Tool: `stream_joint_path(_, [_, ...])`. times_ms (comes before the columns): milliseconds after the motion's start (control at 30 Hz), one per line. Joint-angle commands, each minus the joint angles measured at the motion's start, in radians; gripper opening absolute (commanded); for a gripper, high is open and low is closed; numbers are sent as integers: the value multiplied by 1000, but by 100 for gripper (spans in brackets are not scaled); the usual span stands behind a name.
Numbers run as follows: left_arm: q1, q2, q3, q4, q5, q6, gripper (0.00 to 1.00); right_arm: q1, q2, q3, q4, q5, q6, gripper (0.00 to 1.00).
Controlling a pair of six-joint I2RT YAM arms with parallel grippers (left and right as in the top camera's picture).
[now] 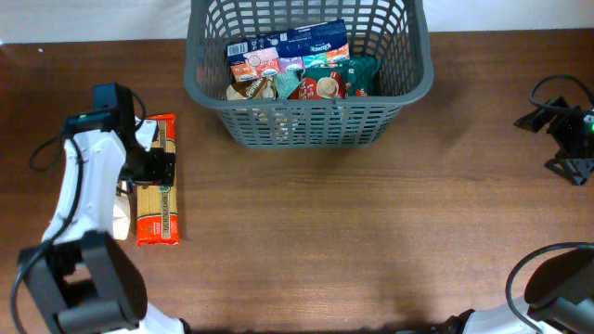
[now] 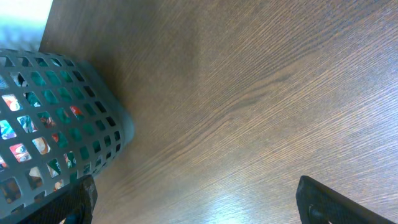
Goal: Pack container
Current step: 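Lower the left gripper onto the San Remo spaghetti pack and grasp it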
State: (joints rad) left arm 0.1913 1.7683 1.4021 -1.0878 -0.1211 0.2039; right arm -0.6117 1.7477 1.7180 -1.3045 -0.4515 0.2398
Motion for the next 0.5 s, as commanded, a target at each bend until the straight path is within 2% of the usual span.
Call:
stream_joint_path(0, [18, 79, -8, 42, 11, -32, 91, 3, -8, 0, 3, -9, 5, 99])
stream_joint_path(267, [30, 250, -8, 134, 13, -31, 91, 3, -8, 0, 3, -9, 5, 99])
stream_joint_path(300, [32, 279, -8, 147, 22, -31, 84, 3, -8, 0, 3, -9, 5, 99])
stream_joint_path(400, [32, 301, -8, 167, 36, -31, 73, 3, -8, 0, 3, -9, 5, 99])
stream_joint_path(467, [32, 305, -8, 174, 35, -31, 53, 3, -8, 0, 3, -9, 5, 100])
